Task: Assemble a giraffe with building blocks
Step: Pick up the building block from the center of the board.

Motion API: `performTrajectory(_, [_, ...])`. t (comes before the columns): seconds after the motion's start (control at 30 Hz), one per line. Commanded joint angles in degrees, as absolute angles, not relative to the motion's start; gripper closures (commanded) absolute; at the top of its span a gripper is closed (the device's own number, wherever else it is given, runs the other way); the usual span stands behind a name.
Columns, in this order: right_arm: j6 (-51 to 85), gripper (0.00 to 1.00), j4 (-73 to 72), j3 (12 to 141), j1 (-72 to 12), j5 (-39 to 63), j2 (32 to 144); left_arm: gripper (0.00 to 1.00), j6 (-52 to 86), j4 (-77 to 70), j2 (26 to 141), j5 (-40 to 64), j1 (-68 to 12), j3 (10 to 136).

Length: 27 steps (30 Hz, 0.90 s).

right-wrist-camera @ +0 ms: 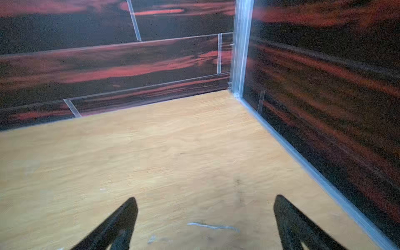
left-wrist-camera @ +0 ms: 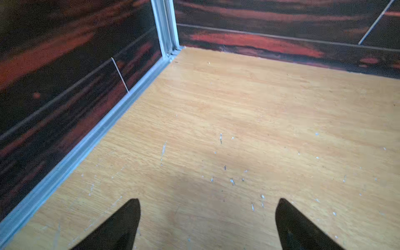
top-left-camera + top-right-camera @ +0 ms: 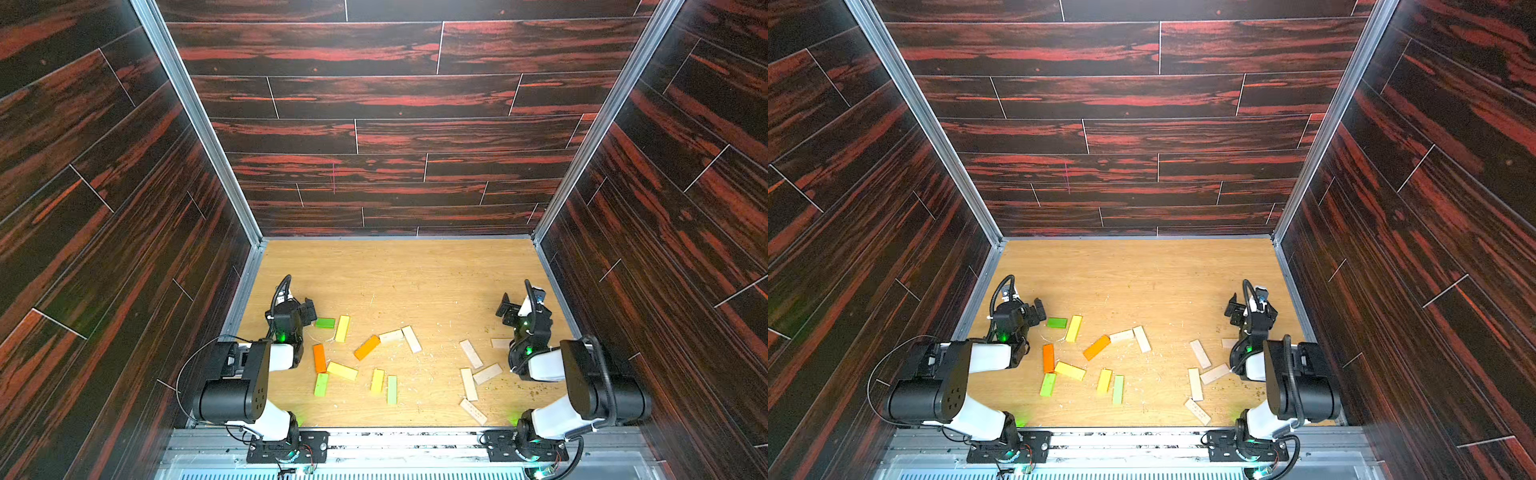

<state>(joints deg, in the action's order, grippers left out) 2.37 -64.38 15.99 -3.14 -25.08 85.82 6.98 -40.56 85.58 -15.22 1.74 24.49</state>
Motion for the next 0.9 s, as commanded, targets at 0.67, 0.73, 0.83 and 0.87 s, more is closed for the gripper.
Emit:
performTrajectory(0.67, [39.4, 0.15, 25.8, 60.6, -34.8, -12.4, 77.9, 0.21, 30.8, 30.0, 51.8, -4.8, -8.7, 47.5])
performTrajectory(0.73, [41.6, 0.16, 26.0, 59.1, -37.0, -11.0, 78.5, 0.21, 32.6, 29.5, 52.0, -3.7, -11.8, 46.0])
performTrajectory(0.83, [45.6, 0.15, 25.4, 55.6, -38.6, -9.6, 77.8, 0.20, 34.4, 28.3, 53.5, -3.3, -17.2, 44.7])
performTrajectory(0.87, [46.8, 0.15, 25.2, 54.4, -38.6, -8.7, 77.5, 0.19, 34.9, 27.9, 54.4, -3.3, -18.8, 44.8])
